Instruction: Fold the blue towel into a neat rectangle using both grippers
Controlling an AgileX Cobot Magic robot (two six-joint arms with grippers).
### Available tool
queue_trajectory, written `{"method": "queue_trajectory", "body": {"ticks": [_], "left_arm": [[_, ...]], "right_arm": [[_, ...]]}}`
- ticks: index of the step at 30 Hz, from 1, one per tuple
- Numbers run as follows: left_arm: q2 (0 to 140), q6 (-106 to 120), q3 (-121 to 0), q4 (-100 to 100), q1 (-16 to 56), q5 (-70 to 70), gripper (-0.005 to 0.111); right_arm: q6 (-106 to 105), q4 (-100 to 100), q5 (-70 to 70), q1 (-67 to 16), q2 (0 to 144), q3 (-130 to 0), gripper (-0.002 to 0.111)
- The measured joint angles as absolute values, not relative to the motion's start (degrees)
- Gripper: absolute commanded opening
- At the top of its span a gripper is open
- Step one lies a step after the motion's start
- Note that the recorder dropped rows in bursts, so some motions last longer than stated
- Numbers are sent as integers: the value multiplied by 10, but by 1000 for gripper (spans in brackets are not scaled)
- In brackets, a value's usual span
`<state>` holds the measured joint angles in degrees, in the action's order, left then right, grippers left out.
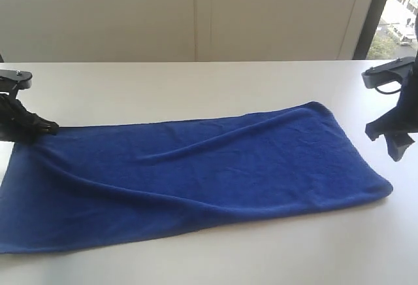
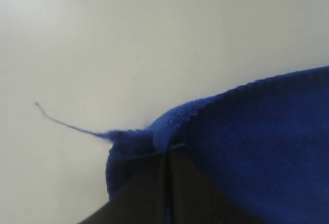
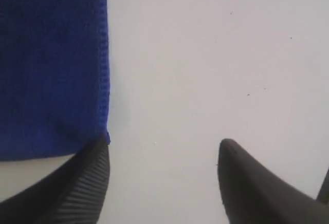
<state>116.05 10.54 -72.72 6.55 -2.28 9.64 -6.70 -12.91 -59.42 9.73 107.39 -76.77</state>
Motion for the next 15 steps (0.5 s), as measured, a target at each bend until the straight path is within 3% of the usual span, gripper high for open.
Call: {"method": "queue_trajectory", "body": {"ticks": [15], "left_arm": [[1045, 105, -778, 127, -25, 219, 0]], "right_arm": [[-154, 57, -579, 131, 1140, -768, 10]]}}
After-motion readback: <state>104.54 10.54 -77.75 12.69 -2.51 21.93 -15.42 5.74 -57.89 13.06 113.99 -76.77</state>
